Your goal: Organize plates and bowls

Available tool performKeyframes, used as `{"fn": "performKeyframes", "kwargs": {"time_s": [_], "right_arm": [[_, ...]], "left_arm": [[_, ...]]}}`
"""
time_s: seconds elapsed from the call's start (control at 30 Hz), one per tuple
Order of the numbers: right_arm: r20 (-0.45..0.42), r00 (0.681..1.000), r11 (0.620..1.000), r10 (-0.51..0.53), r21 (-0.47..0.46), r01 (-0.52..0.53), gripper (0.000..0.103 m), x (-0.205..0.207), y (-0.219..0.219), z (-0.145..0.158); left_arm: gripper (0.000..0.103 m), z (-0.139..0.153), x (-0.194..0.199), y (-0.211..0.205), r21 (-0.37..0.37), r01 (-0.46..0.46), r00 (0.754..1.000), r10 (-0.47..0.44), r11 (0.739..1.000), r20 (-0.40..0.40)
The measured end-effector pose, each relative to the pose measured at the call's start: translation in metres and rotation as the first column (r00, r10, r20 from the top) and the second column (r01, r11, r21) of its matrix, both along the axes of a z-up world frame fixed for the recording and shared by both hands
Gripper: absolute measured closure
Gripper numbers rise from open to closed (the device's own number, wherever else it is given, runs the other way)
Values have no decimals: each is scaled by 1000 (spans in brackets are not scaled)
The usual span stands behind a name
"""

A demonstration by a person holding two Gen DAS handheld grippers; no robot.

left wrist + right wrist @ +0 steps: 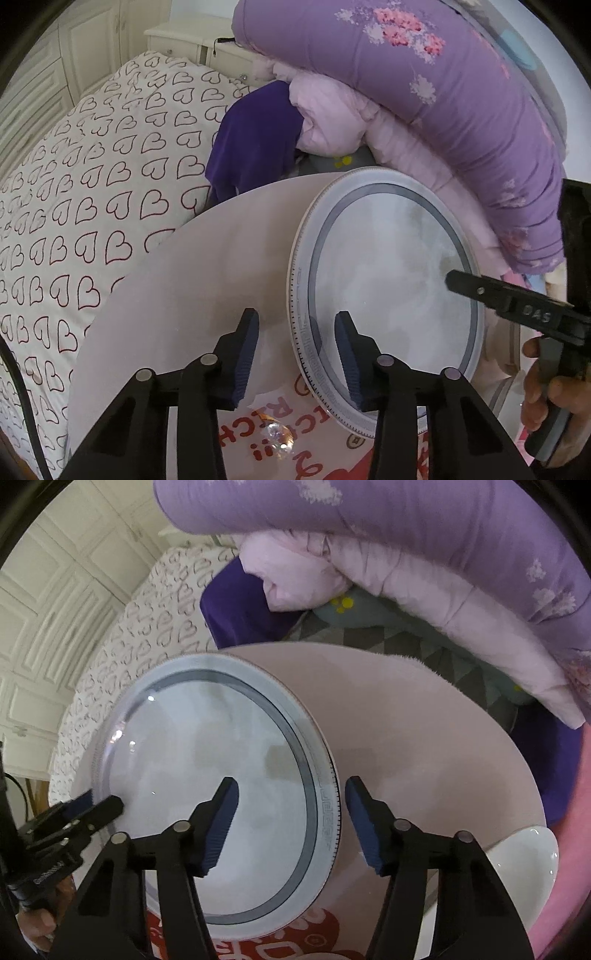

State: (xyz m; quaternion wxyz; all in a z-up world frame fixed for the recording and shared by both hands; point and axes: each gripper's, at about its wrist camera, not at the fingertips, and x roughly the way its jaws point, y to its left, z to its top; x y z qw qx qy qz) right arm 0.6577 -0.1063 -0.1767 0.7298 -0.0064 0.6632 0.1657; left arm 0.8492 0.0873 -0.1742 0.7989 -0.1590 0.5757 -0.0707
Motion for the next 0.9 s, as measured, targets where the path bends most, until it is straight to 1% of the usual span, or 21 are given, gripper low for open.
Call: {"fn": "performKeyframes", "kwargs": {"time_s": [0.03,0.1,0.13,0.17,0.2,0.23,0.27,0.3,0.37,0.47,0.63,0.9], "right_arm": [[-10,1000,1000,-3,4,3,52,1,0,-3],[-8,1000,1000,-9,3,9,51,0,1,-4],[-7,1000,1000,-13,2,13,52,0,0,-4],[-2,1000,1000,-19,-5,19,55,0,-1,-3],[1,1000,1000,-22,-12,22,61,-1,-2,-2],[4,1000,1000,-23,-18,23,65,-1,-3,-2],[8,1000,1000,-22,-16,22,66,-1,-4,-1],[12,1000,1000,-21,-13,22,67,-1,-5,-1],[9,1000,1000,-24,-10,24,68,-3,-6,-1],[18,1000,1000,-25,-6,26,69,-5,-6,0],[10,999,999,-34,33,34,73,-11,-8,1],[2,999,997,-35,66,35,75,-28,-1,2]], "left_arm": [[66,0,0,0,0,-1,1000,1,1000,0],[67,0,0,0,1,-4,1000,4,1000,1],[70,0,0,1,1,-8,1000,8,1000,0],[71,0,0,1,2,-10,1000,10,1000,-1],[71,0,1,2,-2,-10,1000,10,1000,-1],[76,0,1,3,-10,-7,1000,7,1000,-1],[85,-1,1,2,-28,2,1000,-2,1000,-3],[87,-1,0,2,-41,8,1000,-8,999,-4],[87,0,0,3,-25,-3,1000,3,1000,6],[87,1,-3,5,-26,-14,1000,14,1000,11],[87,3,-8,9,-21,-32,999,32,999,10],[87,11,-21,21,-11,-52,999,52,999,4]]}}
